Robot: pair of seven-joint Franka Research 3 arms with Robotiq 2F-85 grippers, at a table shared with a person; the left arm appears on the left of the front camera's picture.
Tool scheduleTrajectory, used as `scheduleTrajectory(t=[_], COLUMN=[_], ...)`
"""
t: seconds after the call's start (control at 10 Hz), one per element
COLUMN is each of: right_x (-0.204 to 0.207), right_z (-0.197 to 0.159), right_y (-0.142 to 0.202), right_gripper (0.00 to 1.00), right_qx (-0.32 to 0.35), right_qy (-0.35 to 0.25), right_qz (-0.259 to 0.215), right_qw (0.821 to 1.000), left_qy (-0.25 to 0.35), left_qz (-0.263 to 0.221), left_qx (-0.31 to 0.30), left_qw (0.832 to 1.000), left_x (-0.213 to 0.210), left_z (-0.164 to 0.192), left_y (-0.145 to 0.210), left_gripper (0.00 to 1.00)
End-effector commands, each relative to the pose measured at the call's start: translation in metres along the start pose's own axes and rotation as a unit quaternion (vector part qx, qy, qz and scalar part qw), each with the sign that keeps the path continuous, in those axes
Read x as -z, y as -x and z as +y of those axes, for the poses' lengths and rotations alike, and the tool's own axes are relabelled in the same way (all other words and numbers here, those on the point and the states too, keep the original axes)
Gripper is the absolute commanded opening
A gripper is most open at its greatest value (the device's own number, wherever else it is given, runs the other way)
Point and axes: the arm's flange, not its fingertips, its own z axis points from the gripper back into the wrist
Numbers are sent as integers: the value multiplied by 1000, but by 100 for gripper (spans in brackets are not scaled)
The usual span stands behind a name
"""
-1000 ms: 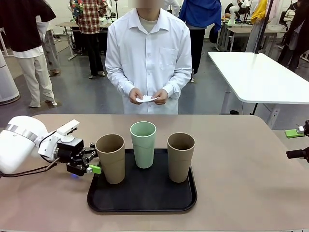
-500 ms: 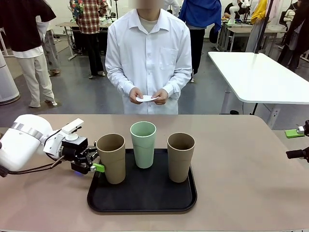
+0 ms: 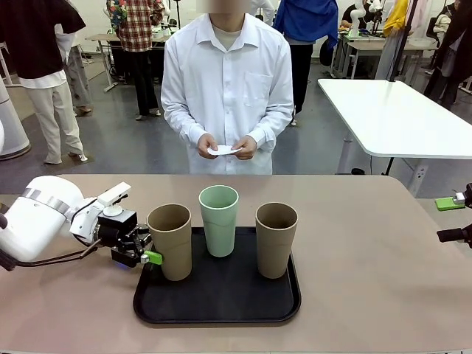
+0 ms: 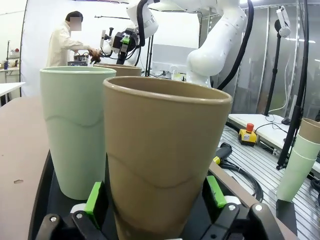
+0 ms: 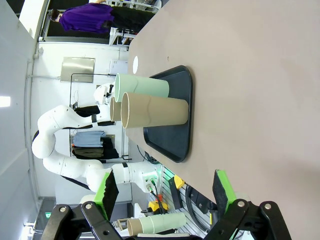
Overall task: Place coasters on the table and set cups on them.
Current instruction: Pick up one Reusable plastic cup and place it on a coaster set by the human.
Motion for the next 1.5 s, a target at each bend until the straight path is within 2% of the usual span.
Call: scheduleTrajectory(t=[0.0, 0.7, 0.8, 0.9, 1.1, 1.3, 1.4], right_x=[0, 0, 0, 0, 0, 0, 0], right_z=[0, 0, 0, 0, 0, 0, 0], right_y=[-1, -1, -1, -1, -1, -1, -1], right_gripper=[100, 100, 100, 100, 100, 100, 100], right_qx=[0, 0, 0, 0, 0, 0, 0], right_qy=[-7, -7, -7, -7, -7, -7, -7], right_qz=[-2, -2, -2, -2, -2, -2, -2], right_qw=[1000, 1000, 1000, 1000, 1000, 1000, 1000], left_qy=[16, 15, 15, 17, 19, 6, -11], left_qz=[1, 15, 13, 13, 16, 23, 15], left_qx=[17, 21, 23, 20, 17, 16, 13], left_qw=[1000, 1000, 1000, 1000, 1000, 1000, 1000], left_x=[4, 20, 21, 22, 19, 13, 8], left_z=[1, 6, 7, 7, 7, -2, -14], left_y=[3, 8, 8, 8, 8, 1, -17], left_gripper=[100, 100, 80, 40, 0, 0, 0])
